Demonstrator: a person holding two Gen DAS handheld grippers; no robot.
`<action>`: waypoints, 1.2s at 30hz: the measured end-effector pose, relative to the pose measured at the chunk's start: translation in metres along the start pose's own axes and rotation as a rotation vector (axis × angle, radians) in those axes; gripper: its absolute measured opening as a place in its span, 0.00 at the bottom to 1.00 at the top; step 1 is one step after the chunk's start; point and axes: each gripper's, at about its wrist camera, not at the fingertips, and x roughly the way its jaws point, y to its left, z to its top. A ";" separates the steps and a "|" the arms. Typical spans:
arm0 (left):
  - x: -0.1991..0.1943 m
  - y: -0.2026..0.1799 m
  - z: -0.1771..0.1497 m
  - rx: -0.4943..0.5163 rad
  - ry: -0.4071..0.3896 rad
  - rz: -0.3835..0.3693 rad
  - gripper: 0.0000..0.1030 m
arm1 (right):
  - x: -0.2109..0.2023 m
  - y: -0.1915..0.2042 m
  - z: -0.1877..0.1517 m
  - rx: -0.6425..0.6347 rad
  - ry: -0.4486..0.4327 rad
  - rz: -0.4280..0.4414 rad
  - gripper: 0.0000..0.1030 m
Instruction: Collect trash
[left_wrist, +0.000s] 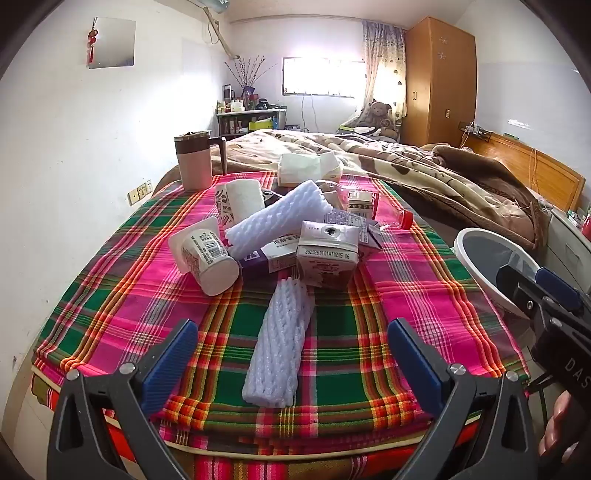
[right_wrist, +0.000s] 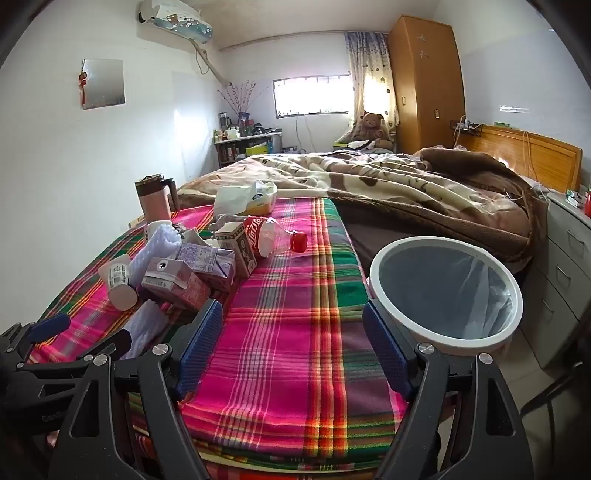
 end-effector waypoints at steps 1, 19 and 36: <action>0.000 0.000 0.000 -0.002 0.002 0.000 1.00 | 0.000 0.000 0.000 0.000 -0.006 -0.001 0.77; 0.003 -0.002 0.001 0.004 0.003 -0.002 1.00 | -0.002 -0.002 -0.001 -0.004 0.001 -0.005 0.77; 0.000 0.000 0.000 0.002 0.001 0.001 1.00 | -0.001 0.004 0.001 -0.017 0.000 -0.019 0.77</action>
